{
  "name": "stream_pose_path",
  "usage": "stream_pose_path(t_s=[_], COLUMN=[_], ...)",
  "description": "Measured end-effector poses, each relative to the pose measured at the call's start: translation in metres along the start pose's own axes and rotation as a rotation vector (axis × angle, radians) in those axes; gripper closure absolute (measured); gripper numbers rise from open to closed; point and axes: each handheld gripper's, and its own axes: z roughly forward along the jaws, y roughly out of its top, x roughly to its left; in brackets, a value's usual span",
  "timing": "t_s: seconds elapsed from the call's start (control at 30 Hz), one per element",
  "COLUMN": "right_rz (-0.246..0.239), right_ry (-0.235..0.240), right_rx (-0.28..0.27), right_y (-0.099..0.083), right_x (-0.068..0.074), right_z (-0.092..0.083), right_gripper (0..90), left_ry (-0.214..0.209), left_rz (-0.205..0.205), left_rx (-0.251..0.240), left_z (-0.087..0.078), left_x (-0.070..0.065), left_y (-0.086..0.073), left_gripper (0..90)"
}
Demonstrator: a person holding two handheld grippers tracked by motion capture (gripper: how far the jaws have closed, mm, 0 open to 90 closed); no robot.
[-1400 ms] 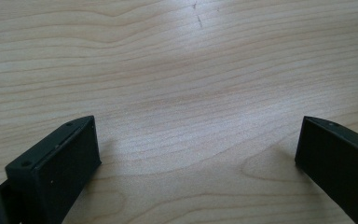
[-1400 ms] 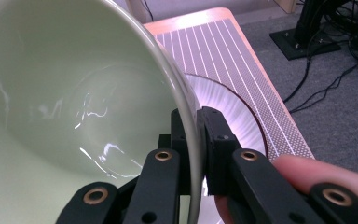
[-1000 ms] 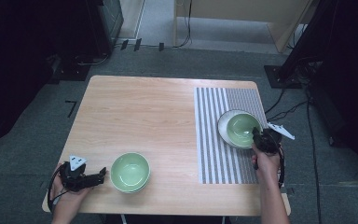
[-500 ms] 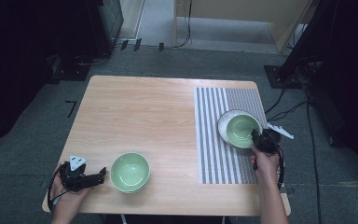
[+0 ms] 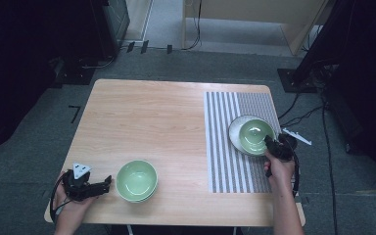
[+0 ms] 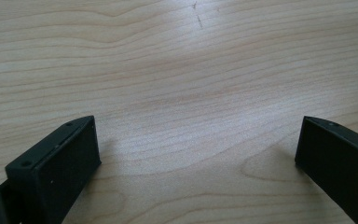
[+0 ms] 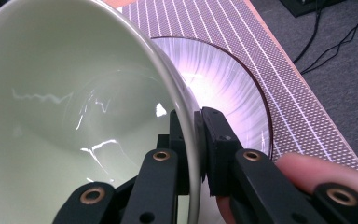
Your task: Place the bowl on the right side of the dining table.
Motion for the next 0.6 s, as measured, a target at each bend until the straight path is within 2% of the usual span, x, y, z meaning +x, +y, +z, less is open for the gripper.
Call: stream_pose_path(t_s=[0.17, 0.37, 0.47, 0.6], right_rz=[0.010, 0.047, 0.049, 0.074], right_ry=[0.027, 0.025, 0.013, 0.036], right_rx=[0.008, 0.022, 0.033, 0.045], right_y=[0.0038, 0.0049, 0.0038, 0.0035], right_x=[0.0004, -0.0035, -0.0047, -0.0059], right_z=[-0.0002, 0.0021, 0.0037, 0.0050], right_gripper=[81.0, 81.4, 83.2, 81.8], left_ry=[0.000, 0.000, 0.000, 0.000], left_rz=[0.001, 0.000, 0.001, 0.000], left_rx=[0.000, 0.000, 0.000, 0.000], left_z=[0.0000, 0.0000, 0.0000, 0.0000], left_x=[0.0001, 0.0000, 0.0001, 0.0000], left_y=[0.0000, 0.0000, 0.0000, 0.0000], left_gripper=[0.0, 0.0, 0.0, 0.0])
